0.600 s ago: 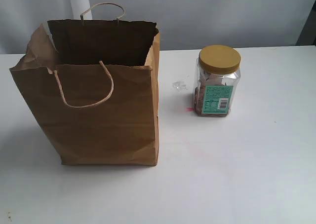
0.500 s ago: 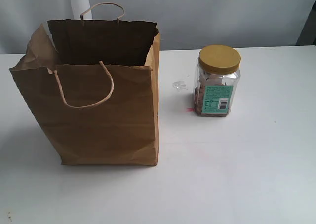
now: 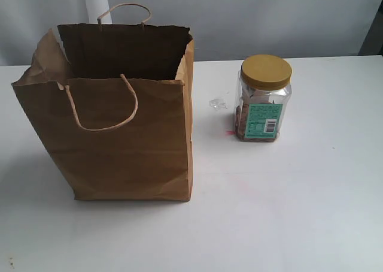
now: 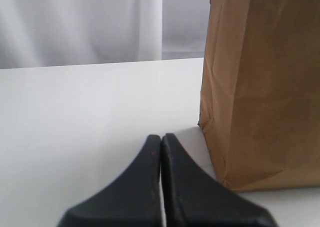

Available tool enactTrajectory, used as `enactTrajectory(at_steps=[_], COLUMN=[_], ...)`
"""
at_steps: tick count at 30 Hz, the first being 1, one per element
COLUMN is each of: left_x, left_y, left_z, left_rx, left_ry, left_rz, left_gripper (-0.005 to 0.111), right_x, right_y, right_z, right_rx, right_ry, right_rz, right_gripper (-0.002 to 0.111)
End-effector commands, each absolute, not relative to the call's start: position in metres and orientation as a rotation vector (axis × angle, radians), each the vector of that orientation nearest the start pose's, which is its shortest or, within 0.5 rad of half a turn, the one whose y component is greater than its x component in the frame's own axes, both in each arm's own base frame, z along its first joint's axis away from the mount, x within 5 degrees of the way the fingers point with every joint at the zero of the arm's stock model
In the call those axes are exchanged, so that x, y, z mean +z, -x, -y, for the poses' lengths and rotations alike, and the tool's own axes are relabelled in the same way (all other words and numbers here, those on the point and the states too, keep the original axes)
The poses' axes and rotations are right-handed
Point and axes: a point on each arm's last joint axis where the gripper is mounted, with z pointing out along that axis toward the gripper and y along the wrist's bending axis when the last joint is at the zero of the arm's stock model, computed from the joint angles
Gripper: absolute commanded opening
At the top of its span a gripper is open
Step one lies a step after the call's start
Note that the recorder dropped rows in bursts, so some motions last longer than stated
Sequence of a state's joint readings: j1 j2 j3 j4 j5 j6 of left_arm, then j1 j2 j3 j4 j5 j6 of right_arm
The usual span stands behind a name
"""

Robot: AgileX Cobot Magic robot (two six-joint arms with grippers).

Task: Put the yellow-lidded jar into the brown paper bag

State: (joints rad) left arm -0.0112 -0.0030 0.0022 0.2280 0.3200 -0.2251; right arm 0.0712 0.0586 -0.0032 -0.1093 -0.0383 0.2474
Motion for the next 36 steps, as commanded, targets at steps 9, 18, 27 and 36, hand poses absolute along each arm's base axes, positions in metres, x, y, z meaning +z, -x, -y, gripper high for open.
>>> enactTrajectory(at_steps=[9, 18, 27, 36], left_x=[0.186, 0.186, 0.186, 0.186], left_y=[-0.054, -0.054, -0.054, -0.054], left_z=[-0.005, -0.005, -0.005, -0.005], left_rx=[0.038, 0.038, 0.038, 0.038], left_ry=[0.048, 0.048, 0.048, 0.048], left_rz=[-1.786, -1.786, -1.786, -1.786], left_gripper=[0.001, 0.001, 0.001, 0.001], right_x=[0.219, 0.221, 0.283, 0.344], right_y=[-0.060, -0.060, -0.061, -0.110], right_z=[-0.005, -0.005, -0.002, 0.000], right_rx=[0.165, 0.156, 0.153, 0.065], right_ry=[-0.029, -0.027, -0.073, -0.135], right_rz=[-1.441, -1.455, -1.537, -1.982], right_gripper=[0.000, 0.000, 0.000, 0.000])
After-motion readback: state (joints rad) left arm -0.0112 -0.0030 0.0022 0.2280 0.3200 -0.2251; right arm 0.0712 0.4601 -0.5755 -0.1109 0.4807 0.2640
